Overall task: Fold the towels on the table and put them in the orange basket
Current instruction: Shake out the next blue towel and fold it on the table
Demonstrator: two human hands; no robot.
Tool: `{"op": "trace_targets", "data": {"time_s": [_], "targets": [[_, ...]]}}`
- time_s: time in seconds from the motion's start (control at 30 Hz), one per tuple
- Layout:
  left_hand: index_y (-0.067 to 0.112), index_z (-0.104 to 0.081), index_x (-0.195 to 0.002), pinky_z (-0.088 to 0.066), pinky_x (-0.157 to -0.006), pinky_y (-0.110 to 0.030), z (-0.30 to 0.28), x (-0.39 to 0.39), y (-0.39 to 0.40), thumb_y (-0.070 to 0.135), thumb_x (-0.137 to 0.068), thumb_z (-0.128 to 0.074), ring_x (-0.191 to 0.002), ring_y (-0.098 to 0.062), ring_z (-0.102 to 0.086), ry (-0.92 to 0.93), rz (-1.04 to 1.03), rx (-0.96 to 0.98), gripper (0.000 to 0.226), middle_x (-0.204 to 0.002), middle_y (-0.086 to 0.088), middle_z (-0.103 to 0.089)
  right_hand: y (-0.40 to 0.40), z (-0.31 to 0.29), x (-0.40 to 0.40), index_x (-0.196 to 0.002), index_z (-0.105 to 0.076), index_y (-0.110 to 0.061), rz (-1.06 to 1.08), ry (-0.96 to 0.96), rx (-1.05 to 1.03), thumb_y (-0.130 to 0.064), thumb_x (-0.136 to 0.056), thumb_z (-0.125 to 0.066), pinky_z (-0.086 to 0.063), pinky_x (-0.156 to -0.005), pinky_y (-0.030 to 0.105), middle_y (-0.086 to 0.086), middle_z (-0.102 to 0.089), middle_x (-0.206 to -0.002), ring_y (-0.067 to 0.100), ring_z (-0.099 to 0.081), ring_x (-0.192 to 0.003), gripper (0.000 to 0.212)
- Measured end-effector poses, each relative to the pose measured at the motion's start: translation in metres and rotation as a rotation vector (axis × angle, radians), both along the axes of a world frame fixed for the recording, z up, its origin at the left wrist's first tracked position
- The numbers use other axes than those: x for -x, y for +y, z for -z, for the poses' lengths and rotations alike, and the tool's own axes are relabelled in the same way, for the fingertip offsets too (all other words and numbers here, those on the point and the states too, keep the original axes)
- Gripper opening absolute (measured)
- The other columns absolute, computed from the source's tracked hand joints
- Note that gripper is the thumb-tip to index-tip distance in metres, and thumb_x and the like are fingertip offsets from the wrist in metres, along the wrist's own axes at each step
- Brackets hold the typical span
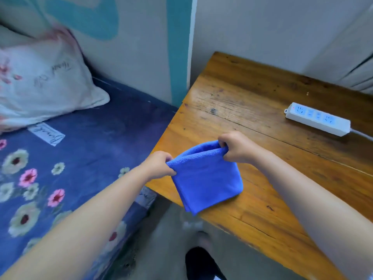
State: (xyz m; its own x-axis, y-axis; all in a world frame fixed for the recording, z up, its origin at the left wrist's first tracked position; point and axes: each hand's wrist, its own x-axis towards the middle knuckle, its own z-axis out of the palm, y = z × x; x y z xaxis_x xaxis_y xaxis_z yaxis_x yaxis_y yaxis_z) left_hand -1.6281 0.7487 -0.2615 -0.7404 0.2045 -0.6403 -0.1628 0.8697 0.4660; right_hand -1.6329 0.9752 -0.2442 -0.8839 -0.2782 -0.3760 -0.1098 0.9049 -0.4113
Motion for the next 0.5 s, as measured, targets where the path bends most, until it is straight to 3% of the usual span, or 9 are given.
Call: {"op": "trace_targets", "data": {"time_s": [0.1, 0.23, 0.27, 0.33, 0.4, 0.5], "targets": [[0.013, -0.058, -0.074, -0.034, -0.055, -0.023, -0.035, -0.021, -0.056, 0.008, -0.075, -0.065, -0.066, -0.016, -0.045, 0.108, -0.133, -0.108, 0.009, -0.068, 0.001, -0.051, -0.048, -0.028, -0.001, -0.059, -0.028, -0.021, -0.057, 0.095, 0.139, 0.009, -0.066, -0.053, -0.023, -0.045, 0.017, -0.007, -0.033, -0.065, 0.02, -0.032, -0.071, 0.04], [0.015, -0.061, -0.083, -0.036, -0.051, -0.008, -0.074, -0.052, -0.129, 0.005, -0.076, -0.067, -0.072, -0.016, -0.049, 0.343, -0.299, -0.121, 0.013, -0.079, -0.004, -0.059, -0.118, -0.058, -0.006, -0.086, -0.04, -0.012, -0.101, 0.21, 0.283, 0.007, -0.067, -0.062, -0.021, -0.052, 0.025, 0.003, -0.045, -0.082, 0.022, -0.038, -0.074, 0.034], [0.013, -0.063, -0.086, -0.037, -0.054, -0.008, -0.082, -0.06, -0.147, 0.005, -0.076, -0.067, -0.073, -0.016, -0.05, 0.392, -0.357, -0.122, 0.013, -0.08, -0.005, -0.06, -0.136, -0.067, -0.009, -0.094, -0.044, -0.011, -0.11, 0.228, 0.312, 0.005, -0.068, -0.063, -0.021, -0.053, 0.022, 0.003, -0.046, -0.087, 0.022, -0.04, -0.077, 0.036], [0.006, -0.064, -0.091, -0.042, -0.068, -0.023, -0.101, -0.092, -0.194, 0.003, -0.076, -0.067, -0.078, -0.017, -0.052, 0.494, -0.477, -0.114, 0.015, -0.083, -0.006, -0.06, -0.186, -0.084, -0.023, -0.108, -0.052, -0.003, -0.184, 0.271, 0.357, 0.004, -0.067, -0.065, -0.025, -0.061, 0.016, 0.008, -0.052, -0.093, 0.023, -0.047, -0.084, 0.043], [0.006, -0.062, -0.09, -0.041, -0.069, -0.024, -0.115, -0.122, -0.229, -0.001, -0.077, -0.066, -0.075, -0.014, -0.052, 0.558, -0.552, -0.127, 0.015, -0.083, -0.008, -0.058, -0.226, -0.101, -0.04, -0.103, -0.059, 0.003, -0.253, 0.336, 0.377, 0.004, -0.067, -0.067, -0.027, -0.065, 0.016, 0.017, -0.059, -0.097, 0.028, -0.052, -0.09, 0.038], [0.008, -0.059, -0.092, -0.035, -0.055, -0.01, -0.134, -0.186, -0.285, -0.002, -0.079, -0.064, -0.062, -0.006, -0.05, 0.676, -0.703, -0.134, 0.017, -0.082, -0.007, -0.056, -0.293, -0.122, -0.082, -0.093, -0.063, 0.007, -0.367, 0.366, 0.438, 0.005, -0.064, -0.07, -0.03, -0.067, 0.021, 0.022, -0.061, -0.093, 0.03, -0.054, -0.087, 0.029]]}}
